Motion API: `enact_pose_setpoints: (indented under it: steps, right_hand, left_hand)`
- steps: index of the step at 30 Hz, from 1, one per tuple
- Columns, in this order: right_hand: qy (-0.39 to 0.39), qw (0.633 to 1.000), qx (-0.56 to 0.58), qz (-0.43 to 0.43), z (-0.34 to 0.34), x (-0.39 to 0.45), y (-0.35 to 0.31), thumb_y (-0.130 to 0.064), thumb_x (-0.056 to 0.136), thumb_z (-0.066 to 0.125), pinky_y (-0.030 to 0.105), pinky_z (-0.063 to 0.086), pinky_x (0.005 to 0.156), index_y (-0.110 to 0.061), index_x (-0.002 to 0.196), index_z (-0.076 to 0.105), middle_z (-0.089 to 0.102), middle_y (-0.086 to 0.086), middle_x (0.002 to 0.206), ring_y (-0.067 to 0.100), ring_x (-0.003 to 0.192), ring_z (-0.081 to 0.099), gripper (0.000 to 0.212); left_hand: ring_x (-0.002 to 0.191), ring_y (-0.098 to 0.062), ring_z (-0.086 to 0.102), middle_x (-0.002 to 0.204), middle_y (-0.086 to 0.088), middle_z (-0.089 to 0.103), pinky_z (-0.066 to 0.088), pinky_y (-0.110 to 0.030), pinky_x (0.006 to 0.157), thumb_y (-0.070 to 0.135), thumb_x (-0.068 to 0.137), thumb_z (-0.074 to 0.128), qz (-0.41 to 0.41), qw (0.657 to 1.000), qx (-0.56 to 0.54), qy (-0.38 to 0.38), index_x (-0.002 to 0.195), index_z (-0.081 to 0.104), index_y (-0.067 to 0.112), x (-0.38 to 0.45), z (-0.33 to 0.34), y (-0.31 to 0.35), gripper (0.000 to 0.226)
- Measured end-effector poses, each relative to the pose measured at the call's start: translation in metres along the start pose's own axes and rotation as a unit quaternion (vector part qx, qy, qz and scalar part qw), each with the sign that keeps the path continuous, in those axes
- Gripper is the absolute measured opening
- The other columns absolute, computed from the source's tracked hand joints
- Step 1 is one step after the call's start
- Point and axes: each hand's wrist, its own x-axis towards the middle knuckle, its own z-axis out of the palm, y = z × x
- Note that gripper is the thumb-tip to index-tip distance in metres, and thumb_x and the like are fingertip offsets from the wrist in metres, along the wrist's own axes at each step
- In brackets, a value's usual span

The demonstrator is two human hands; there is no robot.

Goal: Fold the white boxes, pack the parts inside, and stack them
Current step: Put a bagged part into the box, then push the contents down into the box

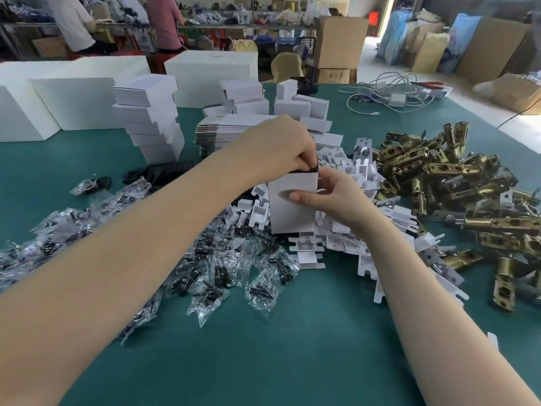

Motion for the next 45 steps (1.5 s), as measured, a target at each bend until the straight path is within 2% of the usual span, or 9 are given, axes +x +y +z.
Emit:
enact_pose_setpoints:
  steps: [7,10,13,16,19,26,31,40,45]
  right_hand:
    - [0.004,1.000,0.000,-0.016,0.000,-0.001,-0.001,-0.040,0.064,0.085,0.050,0.055,0.092,-0.021,0.107,0.069,0.074,0.003,0.104,0.025,0.097,0.070,0.050]
    - [0.004,1.000,-0.010,-0.027,0.001,-0.001,-0.001,-0.048,0.058,0.083,0.049,0.056,0.090,-0.023,0.108,0.069,0.075,0.001,0.103,0.023,0.095,0.071,0.058]
    - [0.033,0.998,-0.031,-0.045,0.004,-0.001,0.001,-0.052,0.060,0.085,0.048,0.058,0.086,-0.027,0.119,0.061,0.072,0.000,0.106,0.021,0.090,0.072,0.068]
    - [0.093,0.987,-0.075,-0.106,0.014,-0.008,0.002,-0.048,0.072,0.082,0.036,0.061,0.072,-0.047,0.133,0.037,0.060,-0.023,0.110,0.008,0.079,0.070,0.076]
    - [0.130,0.971,-0.099,-0.177,0.025,-0.015,0.006,-0.040,0.083,0.076,0.037,0.060,0.067,-0.044,0.136,0.034,0.049,-0.043,0.115,-0.002,0.087,0.065,0.068]
    - [0.151,0.961,-0.109,-0.202,0.030,-0.020,0.011,-0.044,0.091,0.062,0.018,0.051,0.063,-0.055,0.127,0.043,0.050,-0.046,0.116,-0.003,0.078,0.065,0.043]
    - [0.210,0.953,-0.091,-0.200,0.031,-0.015,0.004,-0.030,0.102,0.045,0.006,0.039,0.070,-0.029,0.102,0.063,0.063,-0.028,0.094,-0.014,0.084,0.057,0.018]
    - [0.173,0.971,0.039,-0.159,0.018,-0.014,-0.015,-0.005,0.096,0.057,0.017,0.051,0.074,-0.042,0.115,0.055,0.066,-0.006,0.093,0.001,0.078,0.062,0.042]
    - [0.181,0.965,-0.026,-0.188,0.019,-0.013,-0.012,-0.008,0.098,0.054,0.026,0.046,0.066,-0.039,0.097,0.064,0.067,-0.020,0.087,0.007,0.072,0.059,0.032]
  left_hand:
    - [0.093,-0.020,0.056,0.101,0.003,0.062,0.046,-0.038,0.078,0.026,0.101,0.049,-0.056,0.998,-0.013,-0.017,0.114,0.055,0.020,-0.009,0.012,-0.001,0.015]
    - [0.099,-0.023,0.058,0.100,0.005,0.064,0.044,-0.038,0.085,0.024,0.099,0.050,-0.052,0.989,0.028,0.139,0.119,0.057,0.020,-0.023,0.028,-0.007,0.022]
    - [0.121,-0.023,0.048,0.128,-0.007,0.056,0.029,-0.026,0.104,0.019,0.094,0.059,-0.163,0.934,-0.103,0.301,0.132,0.051,0.012,-0.040,0.052,-0.008,0.039]
    - [0.116,-0.010,0.054,0.137,-0.008,0.044,0.040,-0.027,0.103,0.022,0.098,0.057,-0.271,0.846,-0.371,0.271,0.141,0.037,0.017,-0.051,0.078,-0.006,0.047]
    - [0.103,0.011,0.058,0.119,0.009,0.057,0.046,-0.014,0.093,0.017,0.100,0.055,-0.235,0.799,-0.450,0.321,0.128,0.045,0.025,-0.055,0.100,-0.001,0.030]
    - [0.121,-0.002,0.055,0.128,0.017,0.057,0.040,-0.015,0.100,0.016,0.103,0.050,-0.165,0.797,-0.461,0.353,0.127,0.052,0.041,-0.057,0.115,0.000,0.035]
    - [0.102,-0.002,0.060,0.108,0.003,0.066,0.044,-0.011,0.085,0.015,0.100,0.051,-0.149,0.812,-0.446,0.346,0.102,0.069,0.023,-0.056,0.102,-0.004,0.020]
    - [0.083,0.003,0.066,0.100,0.006,0.070,0.050,-0.011,0.071,0.004,0.090,0.066,-0.180,0.712,-0.611,0.296,0.117,0.055,0.033,-0.054,0.084,-0.009,0.041]
    - [0.087,-0.004,0.064,0.103,0.006,0.071,0.050,-0.019,0.078,0.010,0.094,0.062,-0.149,0.772,-0.557,0.266,0.108,0.066,0.031,-0.055,0.084,-0.014,0.025]
